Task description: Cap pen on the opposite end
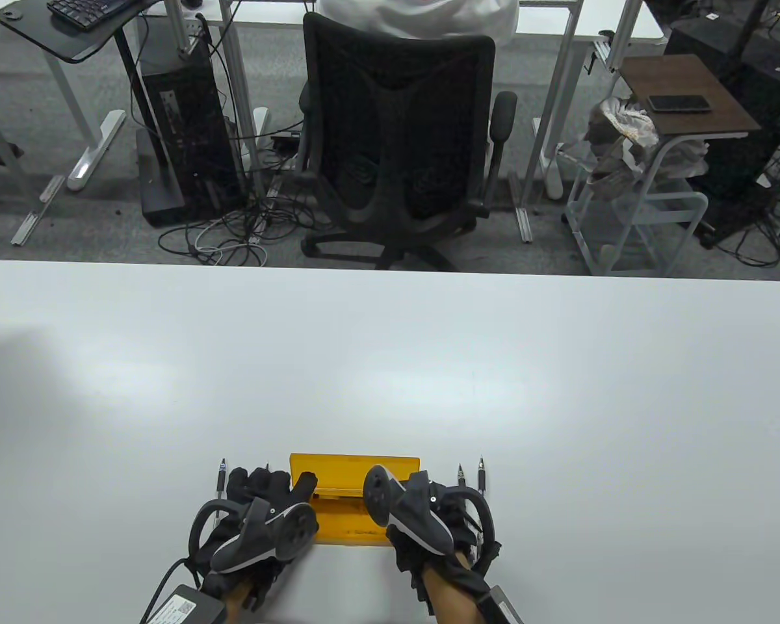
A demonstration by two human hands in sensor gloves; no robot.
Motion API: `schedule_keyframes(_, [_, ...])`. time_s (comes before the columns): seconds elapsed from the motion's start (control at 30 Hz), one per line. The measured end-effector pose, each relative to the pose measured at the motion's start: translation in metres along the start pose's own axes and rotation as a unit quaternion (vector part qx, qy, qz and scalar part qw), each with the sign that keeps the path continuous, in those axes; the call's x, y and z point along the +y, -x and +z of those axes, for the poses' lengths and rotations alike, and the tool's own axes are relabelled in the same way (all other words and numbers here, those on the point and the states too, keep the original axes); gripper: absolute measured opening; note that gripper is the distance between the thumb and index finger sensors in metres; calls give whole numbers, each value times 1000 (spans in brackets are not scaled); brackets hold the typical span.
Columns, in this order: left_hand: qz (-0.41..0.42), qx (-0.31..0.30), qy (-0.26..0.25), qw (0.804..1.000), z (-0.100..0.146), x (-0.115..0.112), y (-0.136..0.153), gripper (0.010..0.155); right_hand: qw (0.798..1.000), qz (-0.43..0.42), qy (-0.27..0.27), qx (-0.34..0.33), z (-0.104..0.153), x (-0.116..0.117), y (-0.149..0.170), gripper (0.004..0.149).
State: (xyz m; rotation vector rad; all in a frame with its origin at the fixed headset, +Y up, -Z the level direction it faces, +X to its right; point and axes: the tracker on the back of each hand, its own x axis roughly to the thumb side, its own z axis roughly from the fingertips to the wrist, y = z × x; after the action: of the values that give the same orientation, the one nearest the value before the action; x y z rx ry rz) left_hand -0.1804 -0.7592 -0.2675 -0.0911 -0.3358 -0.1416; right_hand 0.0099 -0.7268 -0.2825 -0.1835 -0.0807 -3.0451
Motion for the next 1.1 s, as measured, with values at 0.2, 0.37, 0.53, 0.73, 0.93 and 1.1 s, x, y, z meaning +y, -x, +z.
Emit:
schedule_keyframes(0.2, [45, 20, 29, 998, -2, -2, 4, 71, 999, 42, 16, -27, -5, 18, -12, 48])
schedule_keyframes(0.37, [59, 27, 35, 997, -3, -2, 5, 71, 998, 65, 2, -25, -8, 29, -14, 48])
schedule_keyframes(0.53, [74, 35, 38, 996, -4, -3, 5, 70, 999, 32, 2, -18, -12, 34, -15, 48])
schedule_keyframes(0.73, [69, 35, 40, 996, -5, -3, 5, 70, 996, 77, 12, -39, -7, 43, -23, 42])
schedule_keyframes(0.93, [70, 39, 39, 996, -5, -5, 5, 69, 995, 82, 26, -48, -8, 43, -27, 42])
schedule_keyframes(1.1, [67, 39, 37, 996, -5, -5, 5, 69, 997, 64, -6, -45, -9, 44, -22, 41])
